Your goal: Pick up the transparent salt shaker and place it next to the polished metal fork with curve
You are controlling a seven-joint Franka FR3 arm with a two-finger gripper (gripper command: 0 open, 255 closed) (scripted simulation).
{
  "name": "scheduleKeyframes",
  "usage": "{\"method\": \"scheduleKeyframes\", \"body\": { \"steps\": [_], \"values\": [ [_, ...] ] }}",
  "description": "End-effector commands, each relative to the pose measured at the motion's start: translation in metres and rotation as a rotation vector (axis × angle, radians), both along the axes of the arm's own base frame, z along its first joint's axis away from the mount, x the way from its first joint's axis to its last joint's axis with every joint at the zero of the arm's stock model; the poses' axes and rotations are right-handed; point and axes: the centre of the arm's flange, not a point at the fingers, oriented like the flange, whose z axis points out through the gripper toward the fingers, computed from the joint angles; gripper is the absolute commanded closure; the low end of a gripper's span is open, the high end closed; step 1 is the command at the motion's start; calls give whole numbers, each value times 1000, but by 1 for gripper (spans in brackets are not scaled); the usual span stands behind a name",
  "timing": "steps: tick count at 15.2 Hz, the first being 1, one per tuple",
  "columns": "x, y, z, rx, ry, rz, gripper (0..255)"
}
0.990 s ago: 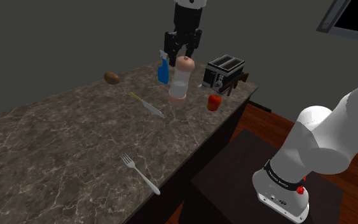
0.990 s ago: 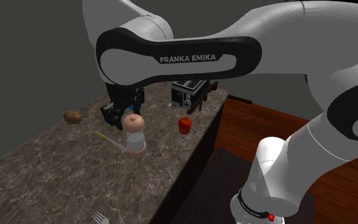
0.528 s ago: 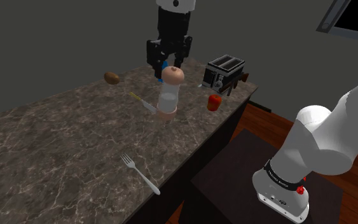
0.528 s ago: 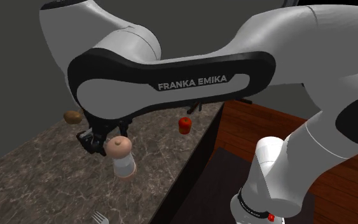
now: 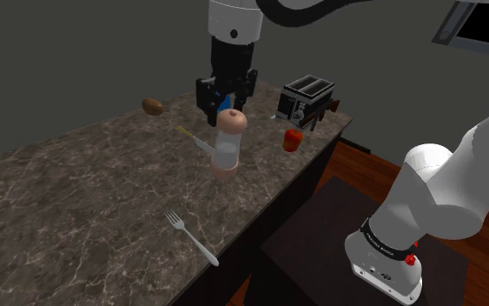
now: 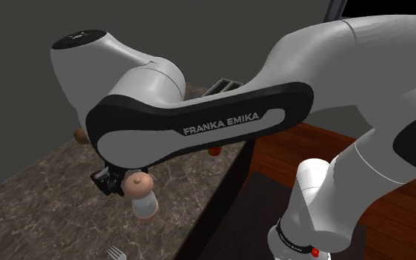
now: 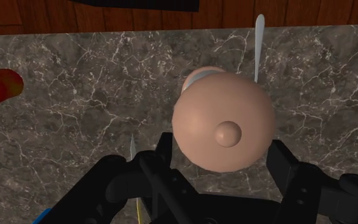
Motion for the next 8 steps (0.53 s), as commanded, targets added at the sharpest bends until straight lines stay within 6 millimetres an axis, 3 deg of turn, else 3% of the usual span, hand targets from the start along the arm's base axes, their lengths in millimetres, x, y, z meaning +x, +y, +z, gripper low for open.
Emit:
{"method": "scheduleKeyframes", "body": {
  "steps": [1, 8],
  "values": [
    [0, 0, -10, 0, -1, 0, 255],
    [0, 0, -47, 0, -1, 0, 255]
  ]
}}
